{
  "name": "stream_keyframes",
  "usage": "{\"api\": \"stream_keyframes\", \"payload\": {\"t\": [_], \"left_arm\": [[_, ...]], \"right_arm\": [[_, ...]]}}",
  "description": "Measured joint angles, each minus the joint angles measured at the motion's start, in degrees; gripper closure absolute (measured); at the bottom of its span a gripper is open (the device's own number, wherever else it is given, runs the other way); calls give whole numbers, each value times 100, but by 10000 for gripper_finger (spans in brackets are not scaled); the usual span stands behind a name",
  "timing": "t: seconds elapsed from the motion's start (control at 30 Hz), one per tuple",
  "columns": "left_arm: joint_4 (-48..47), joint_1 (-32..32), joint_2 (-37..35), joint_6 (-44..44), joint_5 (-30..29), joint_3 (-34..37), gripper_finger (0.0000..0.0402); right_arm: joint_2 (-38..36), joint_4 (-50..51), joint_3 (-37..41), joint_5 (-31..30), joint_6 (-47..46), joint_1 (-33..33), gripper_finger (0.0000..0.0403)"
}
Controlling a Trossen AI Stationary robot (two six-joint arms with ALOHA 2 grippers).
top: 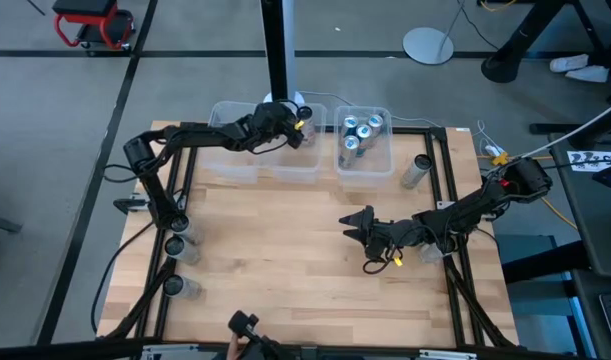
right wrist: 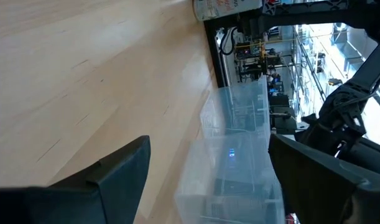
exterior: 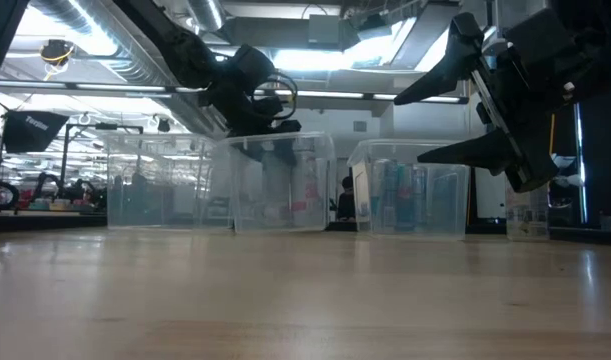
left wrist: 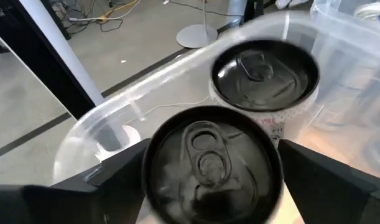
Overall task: Sort soda cans
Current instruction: Put the white-pink soda can into the middle transparent bin
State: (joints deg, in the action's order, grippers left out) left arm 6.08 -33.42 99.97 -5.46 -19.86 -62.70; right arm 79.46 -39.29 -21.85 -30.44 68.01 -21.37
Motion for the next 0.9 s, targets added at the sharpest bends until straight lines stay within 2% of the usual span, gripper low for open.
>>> {"api": "stream_keyframes", "payload": {"t": [0.4,0.9], "left_arm": [[-413,114,-758,158,-25,2,78],[-1071,714,-1050,466,-24,-2,78]], "right_arm": [[0,6,0,0,0,0,77],[0,6,0,0,-10,1,77]]}}
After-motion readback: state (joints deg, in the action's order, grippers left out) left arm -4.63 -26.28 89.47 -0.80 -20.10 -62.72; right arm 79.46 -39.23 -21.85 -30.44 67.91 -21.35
